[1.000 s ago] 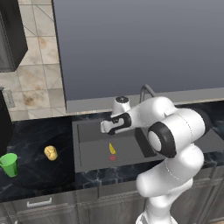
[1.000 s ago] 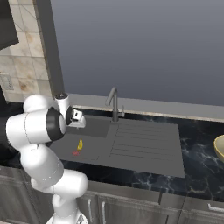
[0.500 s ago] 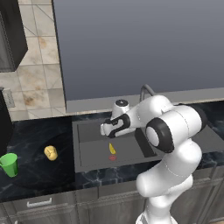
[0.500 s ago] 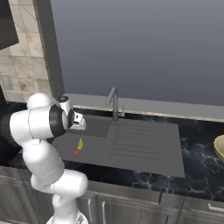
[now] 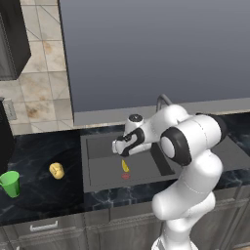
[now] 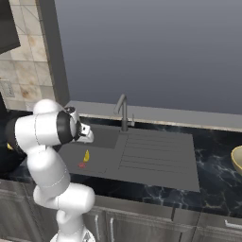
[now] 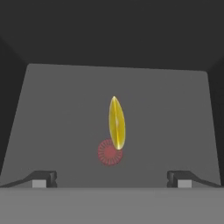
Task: Remove the lemon wedge and potato from the sink. Then move the bowl and cup from the counter to the sink for washing.
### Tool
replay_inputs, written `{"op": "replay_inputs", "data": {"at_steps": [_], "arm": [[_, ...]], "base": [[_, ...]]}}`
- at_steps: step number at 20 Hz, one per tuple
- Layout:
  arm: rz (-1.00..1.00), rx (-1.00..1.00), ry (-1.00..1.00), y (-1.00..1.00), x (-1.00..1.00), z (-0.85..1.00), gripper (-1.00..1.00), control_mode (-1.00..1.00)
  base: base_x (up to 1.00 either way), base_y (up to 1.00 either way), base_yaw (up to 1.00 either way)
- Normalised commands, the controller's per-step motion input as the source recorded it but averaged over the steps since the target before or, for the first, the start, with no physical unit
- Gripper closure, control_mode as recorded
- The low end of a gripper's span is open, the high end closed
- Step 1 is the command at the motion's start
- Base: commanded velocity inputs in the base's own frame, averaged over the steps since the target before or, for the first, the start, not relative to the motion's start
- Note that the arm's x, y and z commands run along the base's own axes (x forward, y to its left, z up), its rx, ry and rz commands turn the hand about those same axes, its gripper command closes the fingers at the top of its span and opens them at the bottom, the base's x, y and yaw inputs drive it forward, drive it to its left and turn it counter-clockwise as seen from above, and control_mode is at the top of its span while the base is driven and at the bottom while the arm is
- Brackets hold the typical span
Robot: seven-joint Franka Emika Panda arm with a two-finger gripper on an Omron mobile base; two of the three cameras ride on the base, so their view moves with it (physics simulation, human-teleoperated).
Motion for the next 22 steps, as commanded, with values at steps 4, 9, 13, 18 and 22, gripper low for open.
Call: {"op": "replay_inputs", "data": {"at_steps": [4, 9, 13, 18, 22], "arm": [[0.0, 0.0, 0.0, 0.0, 0.04, -0.16, -1.0, -1.0], [0.0, 0.0, 0.0, 0.0, 0.03, -0.17, -1.0, -1.0], [0.0, 0.0, 0.0, 0.0, 0.05, -0.17, -1.0, -1.0], [0.0, 0.0, 0.0, 0.0, 0.09, -0.17, -1.0, -1.0], [0.0, 0.0, 0.0, 0.0, 0.09, -0.17, -1.0, -1.0]], "base": [[0.0, 0.0, 0.0], [0.0, 0.0, 0.0], [0.0, 0.0, 0.0], [0.0, 0.0, 0.0], [0.0, 0.0, 0.0]]}}
